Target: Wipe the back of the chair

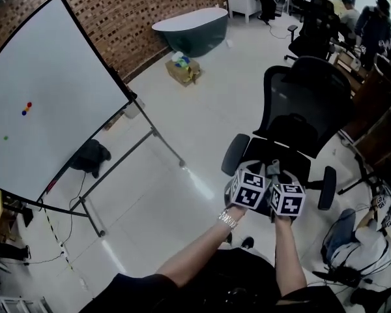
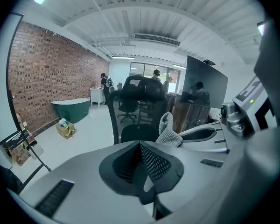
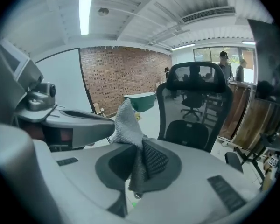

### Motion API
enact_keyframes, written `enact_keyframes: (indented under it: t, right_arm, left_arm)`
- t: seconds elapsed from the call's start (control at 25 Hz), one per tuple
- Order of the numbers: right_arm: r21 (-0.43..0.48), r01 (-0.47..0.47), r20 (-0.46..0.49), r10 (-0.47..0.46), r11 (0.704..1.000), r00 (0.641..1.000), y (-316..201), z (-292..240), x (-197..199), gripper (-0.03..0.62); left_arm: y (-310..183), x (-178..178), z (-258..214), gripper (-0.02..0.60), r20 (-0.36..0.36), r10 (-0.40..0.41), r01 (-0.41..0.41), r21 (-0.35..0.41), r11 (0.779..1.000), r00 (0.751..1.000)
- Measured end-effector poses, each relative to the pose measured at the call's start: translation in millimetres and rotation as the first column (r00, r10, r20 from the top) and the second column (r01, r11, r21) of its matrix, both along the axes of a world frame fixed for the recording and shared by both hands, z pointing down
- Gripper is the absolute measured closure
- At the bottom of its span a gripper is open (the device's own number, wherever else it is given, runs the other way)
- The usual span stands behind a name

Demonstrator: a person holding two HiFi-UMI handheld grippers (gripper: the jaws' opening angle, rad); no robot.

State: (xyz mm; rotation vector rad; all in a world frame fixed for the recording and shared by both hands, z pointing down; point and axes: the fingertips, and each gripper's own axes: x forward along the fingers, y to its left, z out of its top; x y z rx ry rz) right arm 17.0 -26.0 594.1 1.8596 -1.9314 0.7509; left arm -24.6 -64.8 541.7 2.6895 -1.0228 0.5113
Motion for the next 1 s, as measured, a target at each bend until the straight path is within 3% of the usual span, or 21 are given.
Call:
enact_keyframes:
  t: [0.64,1.0]
  right_arm:
    - [0.061,-0.043,0.009,0.042,0.997,0.999,16.8,-31.1,67.4,0.577]
    - [0.050,0.017,0.056,-0.020,0.999,0.998,22.5,-30.2,69.7,0.577]
  left_arm:
    - [23.0,68.0,-18.7,0.578,-0.021,0.055,-0.054,0.034,0.998,0.998]
    - [35.1,87.8,-17.6,0.578,-0.024,0.064,-0.063,0.025,0.998,0.998]
